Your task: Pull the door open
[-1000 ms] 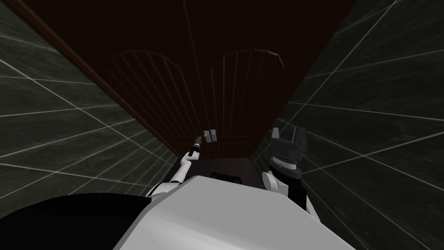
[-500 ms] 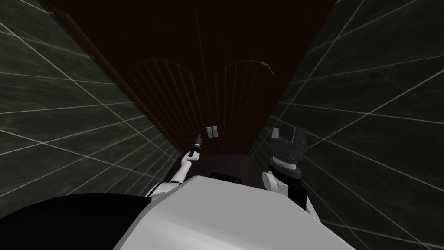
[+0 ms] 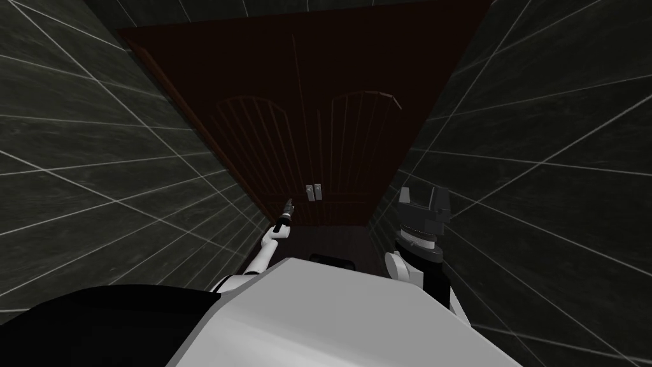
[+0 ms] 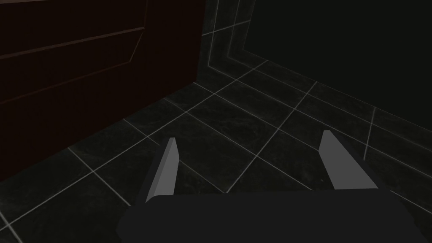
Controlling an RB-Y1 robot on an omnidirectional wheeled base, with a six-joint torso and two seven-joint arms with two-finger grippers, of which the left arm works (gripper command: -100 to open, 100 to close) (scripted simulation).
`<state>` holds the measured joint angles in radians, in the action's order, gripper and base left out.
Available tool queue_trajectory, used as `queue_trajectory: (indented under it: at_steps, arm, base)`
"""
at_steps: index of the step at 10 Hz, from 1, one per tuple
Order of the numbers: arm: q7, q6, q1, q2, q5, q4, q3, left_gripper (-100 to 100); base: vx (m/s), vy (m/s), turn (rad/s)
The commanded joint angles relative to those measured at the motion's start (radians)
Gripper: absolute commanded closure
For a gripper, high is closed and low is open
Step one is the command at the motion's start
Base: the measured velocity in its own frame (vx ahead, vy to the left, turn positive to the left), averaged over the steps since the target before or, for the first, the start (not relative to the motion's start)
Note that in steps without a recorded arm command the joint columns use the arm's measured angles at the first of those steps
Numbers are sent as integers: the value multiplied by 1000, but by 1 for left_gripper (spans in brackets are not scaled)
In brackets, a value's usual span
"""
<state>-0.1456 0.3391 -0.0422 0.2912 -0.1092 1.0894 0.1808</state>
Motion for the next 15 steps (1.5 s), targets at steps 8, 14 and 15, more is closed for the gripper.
queue_trajectory:
  at_steps: [8, 14, 15]
  arm:
    - [7, 25, -43, -16, 3, -34, -7, -100]
    - [9, 26, -62, -29, 6, -33, -19, 100]
    - [9, 26, -62, -29, 6, -33, -19, 100]
  base:
    - [159, 10, -52]
    - [67, -35, -60]
    - [-15, 6, -9]
